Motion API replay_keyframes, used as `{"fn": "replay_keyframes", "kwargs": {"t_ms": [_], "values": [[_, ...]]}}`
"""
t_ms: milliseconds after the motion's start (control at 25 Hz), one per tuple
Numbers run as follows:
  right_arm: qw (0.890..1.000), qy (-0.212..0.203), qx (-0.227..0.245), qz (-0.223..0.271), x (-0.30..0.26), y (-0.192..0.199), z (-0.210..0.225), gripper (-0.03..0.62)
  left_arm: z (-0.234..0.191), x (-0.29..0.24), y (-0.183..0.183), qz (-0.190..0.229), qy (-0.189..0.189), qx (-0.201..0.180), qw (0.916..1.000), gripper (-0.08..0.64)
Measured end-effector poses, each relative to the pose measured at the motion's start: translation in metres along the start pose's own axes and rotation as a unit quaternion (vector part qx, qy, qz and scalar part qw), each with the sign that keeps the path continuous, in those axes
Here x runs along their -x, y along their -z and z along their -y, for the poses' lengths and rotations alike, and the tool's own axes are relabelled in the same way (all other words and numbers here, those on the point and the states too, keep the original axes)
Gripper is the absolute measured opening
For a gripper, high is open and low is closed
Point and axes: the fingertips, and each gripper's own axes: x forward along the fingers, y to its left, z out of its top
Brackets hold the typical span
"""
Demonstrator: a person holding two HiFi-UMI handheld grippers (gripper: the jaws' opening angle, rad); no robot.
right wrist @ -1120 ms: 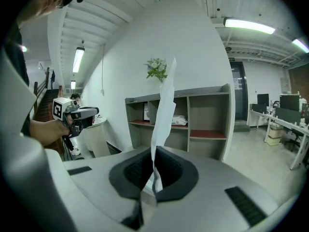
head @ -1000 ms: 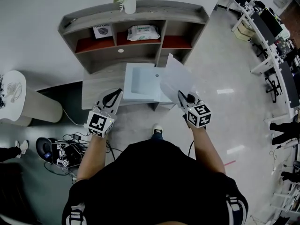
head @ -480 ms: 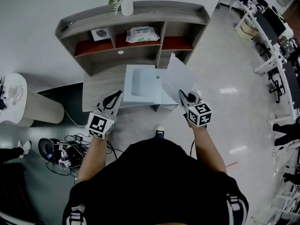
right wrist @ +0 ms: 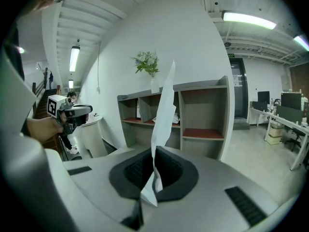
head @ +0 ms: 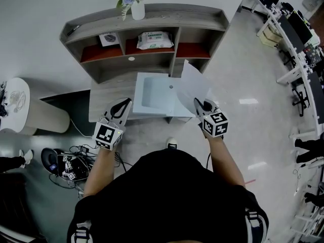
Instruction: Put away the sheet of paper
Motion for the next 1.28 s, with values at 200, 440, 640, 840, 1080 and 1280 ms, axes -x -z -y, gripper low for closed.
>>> {"fn": "replay_keyframes", "kwargs": {"t_ms": [200,440,640,840,1080,1280], "values": [[1.0,0.0,-0.002,-0.003,-0.011,-0.001,0.014,0.015,-0.004,-0.014,0.005,-0.007,-0.004,0.003,1.0,0.021],[1.0,-0.002,-0.004,-0.007,-0.025,-0.004,0.033,0.015,-0.009,-0.033,0.01,-0.015,-0.006,0.006,0.9998,0.021],[1.0,-0.005,-0.003,-0.014,-0.039,-0.005,0.046,0.015,-0.017,-0.047,0.016,-0.02,-0.012,0.012,0.9997,0.021],[1.0,-0.015,0.001,-0.022,-0.053,-0.005,0.055,0.015,-0.022,-0.059,0.023,-0.024,-0.018,0.02,0.9994,0.021],[0.999,-0.029,0.001,-0.025,-0.067,-0.009,0.065,0.015,-0.027,-0.075,0.023,-0.028,-0.026,0.022,0.999,0.021],[0.999,-0.048,-0.008,-0.02,-0.074,-0.013,0.074,0.014,-0.027,-0.086,0.022,-0.033,-0.033,0.022,0.9987,0.021]]}}
